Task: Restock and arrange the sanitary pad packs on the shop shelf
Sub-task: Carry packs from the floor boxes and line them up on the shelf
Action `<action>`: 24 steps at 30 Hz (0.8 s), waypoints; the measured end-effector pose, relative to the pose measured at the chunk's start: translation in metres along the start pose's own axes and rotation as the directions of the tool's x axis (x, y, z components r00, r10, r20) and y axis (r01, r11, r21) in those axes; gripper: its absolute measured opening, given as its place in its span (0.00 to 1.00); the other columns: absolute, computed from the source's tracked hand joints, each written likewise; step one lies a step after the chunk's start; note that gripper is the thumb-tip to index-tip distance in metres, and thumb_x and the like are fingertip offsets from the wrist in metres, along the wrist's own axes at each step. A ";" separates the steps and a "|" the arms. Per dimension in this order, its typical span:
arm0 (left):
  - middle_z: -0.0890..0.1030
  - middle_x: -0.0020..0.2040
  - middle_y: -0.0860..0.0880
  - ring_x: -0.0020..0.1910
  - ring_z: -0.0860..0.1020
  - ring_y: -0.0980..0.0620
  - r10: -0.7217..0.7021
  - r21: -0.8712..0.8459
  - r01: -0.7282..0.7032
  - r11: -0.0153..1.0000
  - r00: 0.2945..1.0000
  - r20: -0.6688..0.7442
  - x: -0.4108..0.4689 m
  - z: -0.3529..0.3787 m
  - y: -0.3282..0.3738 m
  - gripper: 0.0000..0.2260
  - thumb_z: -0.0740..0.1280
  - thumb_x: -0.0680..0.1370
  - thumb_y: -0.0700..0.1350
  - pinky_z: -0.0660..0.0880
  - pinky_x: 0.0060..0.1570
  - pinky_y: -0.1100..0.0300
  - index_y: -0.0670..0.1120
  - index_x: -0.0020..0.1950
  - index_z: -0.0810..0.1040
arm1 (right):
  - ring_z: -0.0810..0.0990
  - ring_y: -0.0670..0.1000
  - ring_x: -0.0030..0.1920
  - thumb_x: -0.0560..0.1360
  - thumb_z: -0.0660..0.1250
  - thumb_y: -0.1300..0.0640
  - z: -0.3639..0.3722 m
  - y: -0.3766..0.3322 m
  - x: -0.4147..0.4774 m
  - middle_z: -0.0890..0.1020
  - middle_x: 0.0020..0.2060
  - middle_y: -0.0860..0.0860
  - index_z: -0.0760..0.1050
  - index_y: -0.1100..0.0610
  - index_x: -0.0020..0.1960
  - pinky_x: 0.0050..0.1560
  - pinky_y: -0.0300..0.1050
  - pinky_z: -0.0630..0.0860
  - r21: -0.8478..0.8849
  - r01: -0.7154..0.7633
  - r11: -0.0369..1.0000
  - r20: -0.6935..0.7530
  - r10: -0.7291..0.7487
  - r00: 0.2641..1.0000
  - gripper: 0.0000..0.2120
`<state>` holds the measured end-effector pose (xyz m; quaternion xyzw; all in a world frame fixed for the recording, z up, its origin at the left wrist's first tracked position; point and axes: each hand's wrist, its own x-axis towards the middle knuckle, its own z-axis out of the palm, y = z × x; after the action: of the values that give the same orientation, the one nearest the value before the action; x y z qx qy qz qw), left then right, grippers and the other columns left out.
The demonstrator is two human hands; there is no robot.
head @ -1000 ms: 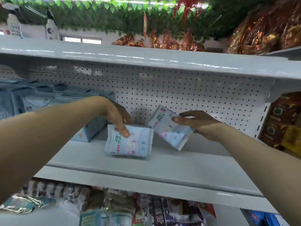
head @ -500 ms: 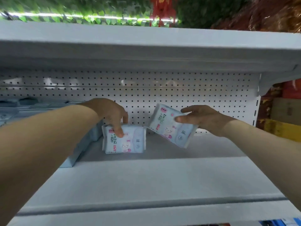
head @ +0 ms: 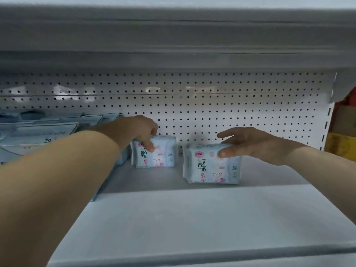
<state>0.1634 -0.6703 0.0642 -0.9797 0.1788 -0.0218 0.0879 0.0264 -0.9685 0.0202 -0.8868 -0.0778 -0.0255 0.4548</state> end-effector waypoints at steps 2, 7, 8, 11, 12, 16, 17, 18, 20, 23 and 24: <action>0.76 0.62 0.47 0.57 0.73 0.48 -0.004 -0.016 0.003 1.000 1.000 -0.024 0.002 0.003 -0.002 0.28 0.78 0.71 0.53 0.71 0.53 0.55 0.49 0.66 0.72 | 0.82 0.47 0.60 0.59 0.82 0.49 0.004 0.002 0.000 0.85 0.56 0.46 0.75 0.49 0.66 0.62 0.42 0.74 0.013 0.009 1.000 0.007 -0.009 1.000 0.36; 0.77 0.61 0.46 0.57 0.73 0.47 -0.033 0.004 0.034 0.999 0.997 -0.070 0.005 0.008 -0.004 0.28 0.77 0.72 0.54 0.72 0.52 0.55 0.49 0.68 0.72 | 0.83 0.46 0.57 0.67 0.78 0.50 0.009 0.001 -0.001 0.86 0.52 0.46 0.81 0.53 0.60 0.54 0.38 0.74 -0.046 0.026 0.999 0.001 -0.026 1.000 0.22; 0.77 0.61 0.46 0.58 0.73 0.47 -0.040 0.028 0.042 0.999 0.996 -0.085 0.006 0.009 -0.004 0.28 0.77 0.72 0.55 0.71 0.52 0.54 0.49 0.68 0.72 | 0.83 0.46 0.56 0.69 0.77 0.50 0.009 0.002 -0.001 0.86 0.52 0.46 0.81 0.53 0.59 0.53 0.38 0.74 -0.055 0.024 0.998 0.002 -0.024 1.000 0.20; 0.77 0.62 0.46 0.62 0.71 0.45 -0.054 0.095 0.067 0.993 0.990 -0.128 0.008 0.013 -0.006 0.29 0.75 0.72 0.57 0.70 0.54 0.53 0.51 0.69 0.72 | 0.82 0.47 0.56 0.67 0.80 0.46 0.011 0.004 -0.001 0.86 0.51 0.47 0.81 0.52 0.58 0.55 0.41 0.75 -0.065 0.011 0.998 -0.015 -0.012 1.000 0.23; 0.77 0.62 0.46 0.62 0.71 0.45 -0.057 0.099 0.071 0.993 0.989 -0.137 0.009 0.015 -0.007 0.29 0.75 0.72 0.57 0.70 0.54 0.53 0.51 0.69 0.72 | 0.82 0.48 0.55 0.65 0.81 0.44 0.011 0.005 0.000 0.86 0.51 0.47 0.81 0.52 0.58 0.53 0.42 0.75 -0.064 0.008 0.998 -0.023 -0.009 1.000 0.25; 0.78 0.61 0.47 0.63 0.71 0.46 -0.052 0.082 0.066 0.994 0.985 -0.167 0.011 0.018 -0.011 0.28 0.76 0.71 0.57 0.70 0.54 0.52 0.52 0.68 0.73 | 0.82 0.49 0.52 0.64 0.80 0.44 0.012 0.009 -0.001 0.86 0.52 0.49 0.81 0.51 0.59 0.48 0.45 0.76 -0.030 0.023 0.999 -0.025 -0.024 0.999 0.26; 0.78 0.62 0.47 0.63 0.71 0.46 -0.047 0.077 0.061 0.995 0.984 -0.171 0.011 0.018 -0.012 0.28 0.76 0.71 0.57 0.71 0.55 0.52 0.52 0.68 0.73 | 0.83 0.50 0.54 0.65 0.82 0.47 0.012 0.009 -0.001 0.86 0.53 0.50 0.81 0.52 0.60 0.51 0.47 0.77 -0.004 0.024 1.000 -0.020 -0.024 1.000 0.26; 0.79 0.62 0.48 0.63 0.72 0.46 -0.038 0.072 0.052 0.996 0.984 -0.177 0.010 0.018 -0.013 0.28 0.77 0.71 0.57 0.72 0.56 0.51 0.52 0.68 0.74 | 0.83 0.51 0.55 0.65 0.82 0.49 0.012 0.010 -0.002 0.86 0.54 0.50 0.80 0.52 0.61 0.54 0.48 0.78 0.021 0.024 1.000 -0.017 -0.023 1.000 0.26; 0.79 0.62 0.48 0.62 0.72 0.46 -0.025 0.054 0.035 0.998 0.983 -0.182 0.009 0.019 -0.016 0.28 0.77 0.70 0.57 0.74 0.58 0.50 0.52 0.67 0.74 | 0.84 0.51 0.57 0.65 0.81 0.51 0.012 0.011 -0.002 0.85 0.55 0.50 0.79 0.52 0.62 0.55 0.47 0.80 0.051 0.020 0.998 -0.016 -0.020 1.000 0.27; 0.79 0.62 0.48 0.61 0.73 0.46 -0.006 0.028 0.011 1.000 0.985 -0.174 0.007 0.020 -0.019 0.28 0.78 0.69 0.56 0.75 0.58 0.49 0.51 0.66 0.75 | 0.83 0.49 0.57 0.64 0.80 0.51 0.014 0.011 -0.002 0.85 0.56 0.50 0.78 0.52 0.64 0.53 0.41 0.80 0.078 0.016 0.997 -0.017 -0.015 1.000 0.29; 0.79 0.62 0.47 0.61 0.73 0.46 -0.003 0.025 0.007 1.000 0.985 -0.172 0.006 0.020 -0.020 0.28 0.78 0.69 0.56 0.75 0.58 0.49 0.51 0.66 0.75 | 0.84 0.49 0.56 0.63 0.79 0.51 0.016 0.011 -0.002 0.85 0.55 0.50 0.77 0.52 0.64 0.53 0.41 0.80 0.087 0.018 0.996 -0.017 -0.016 1.000 0.30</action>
<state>0.1778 -0.6512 0.0482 -0.9734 0.1830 -0.1086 0.0847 0.0257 -0.9624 0.0019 -0.8653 -0.0828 -0.0332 0.4932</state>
